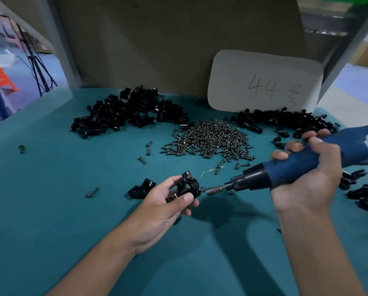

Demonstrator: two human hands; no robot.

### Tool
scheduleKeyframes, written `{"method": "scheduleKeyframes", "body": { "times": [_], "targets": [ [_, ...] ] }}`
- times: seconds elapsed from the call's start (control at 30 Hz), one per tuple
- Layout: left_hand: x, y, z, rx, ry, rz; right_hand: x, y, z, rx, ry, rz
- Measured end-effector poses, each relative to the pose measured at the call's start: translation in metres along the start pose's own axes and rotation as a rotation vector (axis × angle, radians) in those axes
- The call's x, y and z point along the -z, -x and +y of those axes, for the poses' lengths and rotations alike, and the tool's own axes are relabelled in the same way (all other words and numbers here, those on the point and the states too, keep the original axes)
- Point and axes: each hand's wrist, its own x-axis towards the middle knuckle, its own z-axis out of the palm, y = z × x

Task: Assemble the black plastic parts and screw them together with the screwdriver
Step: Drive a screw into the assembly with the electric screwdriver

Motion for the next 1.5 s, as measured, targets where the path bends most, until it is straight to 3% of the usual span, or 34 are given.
{"method": "scheduleKeyframes", "body": {
  "times": [0.4,0.8,1.5],
  "targets": [
    [-0.002,0.000,-0.003,0.001,-0.013,-0.020,0.001,0.002,-0.001,-0.011,-0.016,-0.059],
    [0.002,0.003,0.002,0.155,0.084,-0.120,-0.007,0.001,-0.005,-0.097,0.016,-0.323],
    [-0.001,0.002,-0.001,0.086,-0.059,-0.053,0.003,0.001,0.003,-0.040,0.008,-0.195]
  ]
}}
